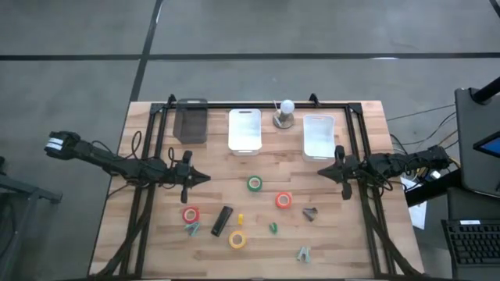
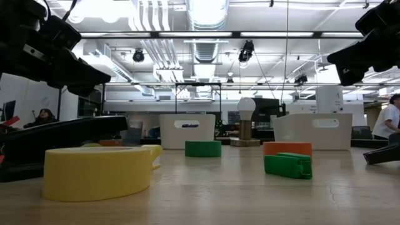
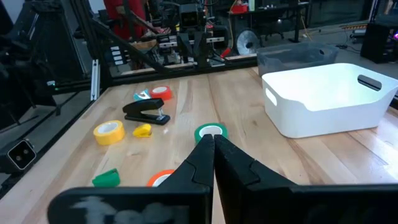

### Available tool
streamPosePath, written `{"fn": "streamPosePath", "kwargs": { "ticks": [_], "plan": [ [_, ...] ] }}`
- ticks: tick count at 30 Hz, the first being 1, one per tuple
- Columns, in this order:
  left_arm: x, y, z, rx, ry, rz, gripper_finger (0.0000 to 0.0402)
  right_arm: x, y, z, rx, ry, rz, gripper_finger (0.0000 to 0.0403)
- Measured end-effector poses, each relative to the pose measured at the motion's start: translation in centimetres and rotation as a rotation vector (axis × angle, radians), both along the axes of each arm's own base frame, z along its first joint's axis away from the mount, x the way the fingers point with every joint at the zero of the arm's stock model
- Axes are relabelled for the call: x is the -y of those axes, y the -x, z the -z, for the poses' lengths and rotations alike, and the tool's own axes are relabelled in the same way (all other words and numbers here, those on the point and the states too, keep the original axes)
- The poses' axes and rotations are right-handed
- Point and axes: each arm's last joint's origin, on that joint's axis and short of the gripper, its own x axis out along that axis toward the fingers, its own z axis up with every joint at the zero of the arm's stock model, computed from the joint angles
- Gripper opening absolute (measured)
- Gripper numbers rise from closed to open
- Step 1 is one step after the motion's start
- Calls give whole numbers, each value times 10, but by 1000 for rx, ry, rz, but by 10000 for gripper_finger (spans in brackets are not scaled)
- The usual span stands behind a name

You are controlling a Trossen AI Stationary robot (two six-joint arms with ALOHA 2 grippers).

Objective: Pick and place Stapler, Stapler remover, tape

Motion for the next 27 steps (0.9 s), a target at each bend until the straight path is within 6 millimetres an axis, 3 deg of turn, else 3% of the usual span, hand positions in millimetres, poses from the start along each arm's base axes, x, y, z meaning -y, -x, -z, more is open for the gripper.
{"fn": "streamPosePath", "kwargs": {
  "ticks": [17, 23, 27],
  "plan": [
    [0, 0, 0, 1, 0, 0, 23, 0, -1, -9, 96, -154, 9, 9],
    [0, 0, 0, 0, 0, 0, 23, -7, -7, -2, 64, -316, -122, 10],
    [0, 0, 0, 0, 0, 0, 23, -12, -12, 0, 28, -313, -146, 30]
  ]
}}
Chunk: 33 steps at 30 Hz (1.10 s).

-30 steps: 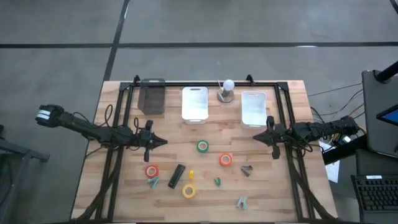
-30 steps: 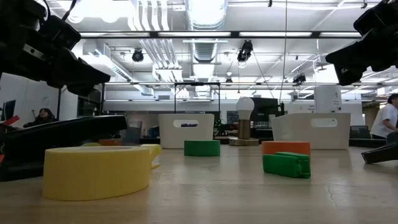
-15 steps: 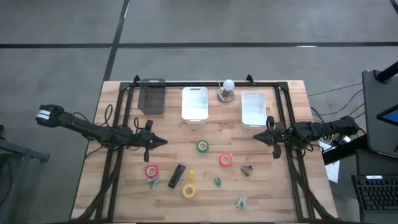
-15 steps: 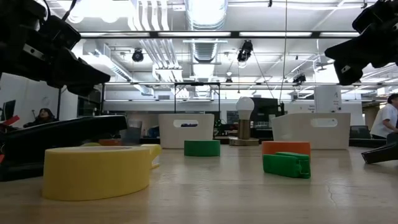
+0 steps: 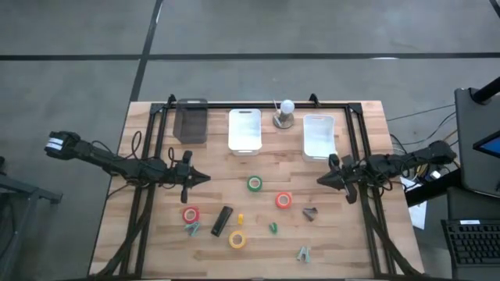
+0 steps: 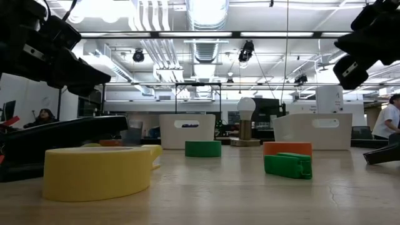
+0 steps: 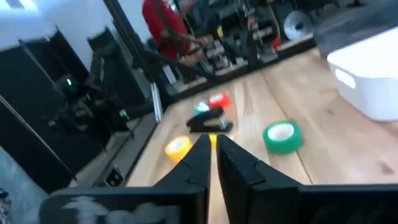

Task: Pick and place Stapler, Stapler remover, tape
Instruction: Put the black staple remover into the right white bin

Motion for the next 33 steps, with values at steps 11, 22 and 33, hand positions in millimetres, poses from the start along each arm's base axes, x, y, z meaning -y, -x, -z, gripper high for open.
{"fn": "streamPosePath", "kwargs": {
  "ticks": [11, 22, 33],
  "plan": [
    [0, 0, 0, 0, 0, 0, 23, -17, -19, 3, -291, -61, 38, 138],
    [0, 0, 0, 0, 0, 0, 23, -49, -37, -28, -753, -62, 37, 160],
    [0, 0, 0, 0, 0, 0, 23, -67, -54, 3, -977, 61, 121, 149]
  ]
}}
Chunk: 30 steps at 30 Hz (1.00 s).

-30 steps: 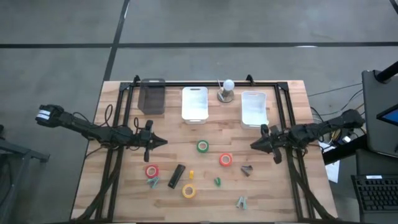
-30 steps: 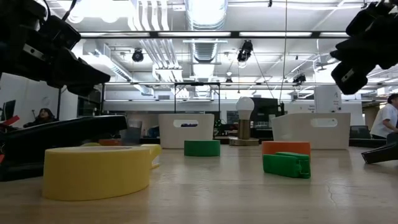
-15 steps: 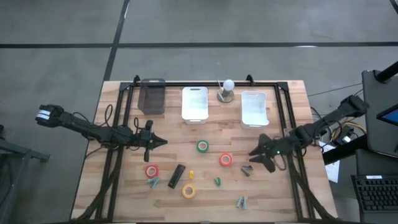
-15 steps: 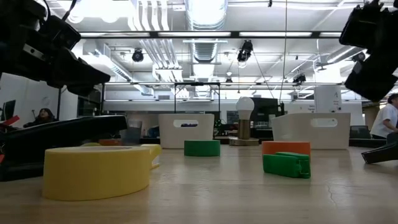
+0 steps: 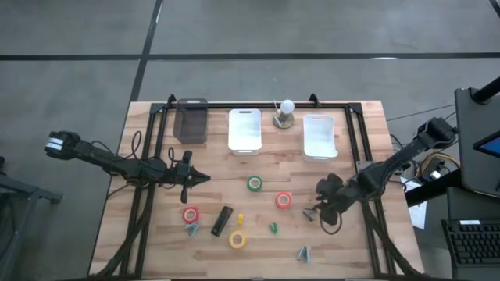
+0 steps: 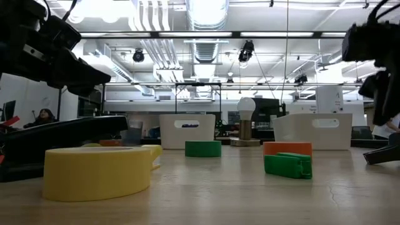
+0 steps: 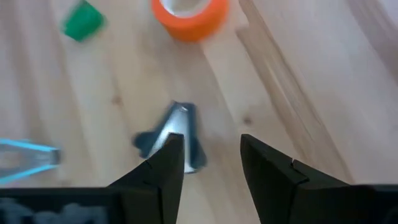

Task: Pick and place Stapler, Stapler remover, tape
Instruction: Put the black staple remover into the right white bin

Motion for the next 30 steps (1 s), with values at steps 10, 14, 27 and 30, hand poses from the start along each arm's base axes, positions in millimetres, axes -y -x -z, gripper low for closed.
{"fn": "streamPosePath", "kwargs": {
  "ticks": [10, 14, 27, 30],
  "plan": [
    [0, 0, 0, 0, 0, 0, 23, -6, -6, 9, -26, -40, 34, 133],
    [0, 0, 0, 0, 0, 0, 23, -10, -6, 14, -43, -39, 45, 129],
    [0, 0, 0, 0, 0, 0, 23, -14, -10, 25, -67, 2, 44, 118],
    [0, 0, 0, 0, 0, 0, 23, -14, -10, 25, -64, 7, 38, 103]
  ]
}}
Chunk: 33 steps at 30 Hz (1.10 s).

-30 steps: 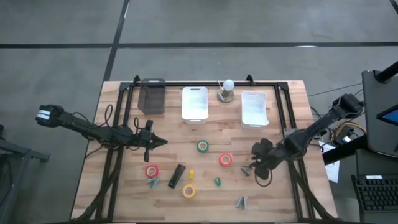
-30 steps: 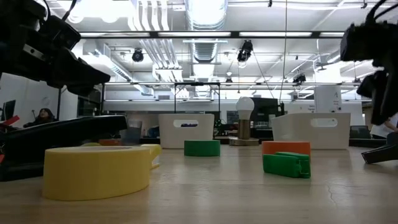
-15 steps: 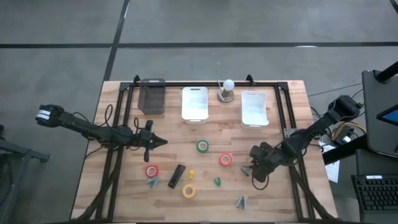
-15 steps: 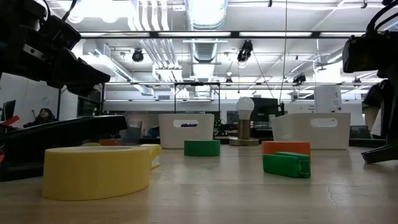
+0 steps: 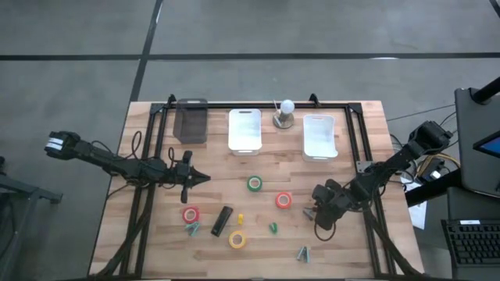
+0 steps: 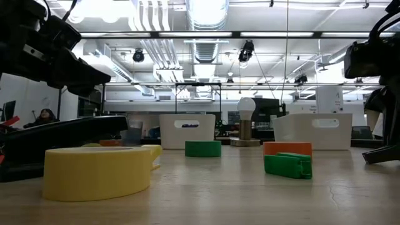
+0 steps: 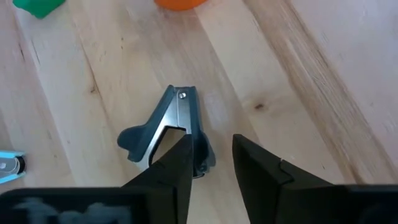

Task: Pick and place Stapler, Stapler remover, tape
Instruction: Put the black staple remover into the right white bin

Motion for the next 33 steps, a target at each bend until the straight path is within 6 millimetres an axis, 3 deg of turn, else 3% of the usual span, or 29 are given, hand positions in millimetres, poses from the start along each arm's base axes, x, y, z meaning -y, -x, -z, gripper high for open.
{"fn": "streamPosePath", "kwargs": {
  "ticks": [15, 24, 33],
  "plan": [
    [0, 0, 0, 0, 0, 0, 23, 1, 0, -1, 8, 7, -1, 14],
    [0, 0, 0, 0, 0, 0, 23, 2, 0, -4, 39, 37, 12, 9],
    [0, 0, 0, -1, 0, 0, 23, 6, -12, -19, 124, 121, 21, 8]
  ]
}}
